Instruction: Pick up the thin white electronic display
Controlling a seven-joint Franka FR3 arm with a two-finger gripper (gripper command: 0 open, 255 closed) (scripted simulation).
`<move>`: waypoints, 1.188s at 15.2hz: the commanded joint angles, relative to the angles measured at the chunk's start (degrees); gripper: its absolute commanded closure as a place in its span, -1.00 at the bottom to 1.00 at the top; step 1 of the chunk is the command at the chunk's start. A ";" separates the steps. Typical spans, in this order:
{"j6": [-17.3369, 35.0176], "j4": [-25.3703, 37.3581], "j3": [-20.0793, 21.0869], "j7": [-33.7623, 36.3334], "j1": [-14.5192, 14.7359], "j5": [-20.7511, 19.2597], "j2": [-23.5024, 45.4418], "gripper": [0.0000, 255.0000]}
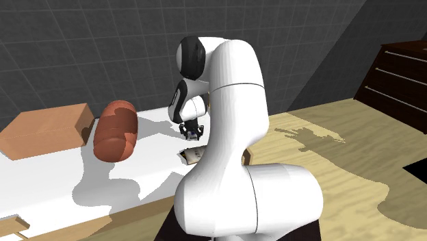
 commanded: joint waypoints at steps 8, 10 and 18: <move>-2.29 -1.85 1.14 -0.50 -0.79 0.83 -4.03 1.00; -3.12 -2.37 1.51 -0.70 -1.08 1.14 -5.37 1.00; -6.31 -3.82 2.86 -1.51 -2.10 2.39 -9.99 1.00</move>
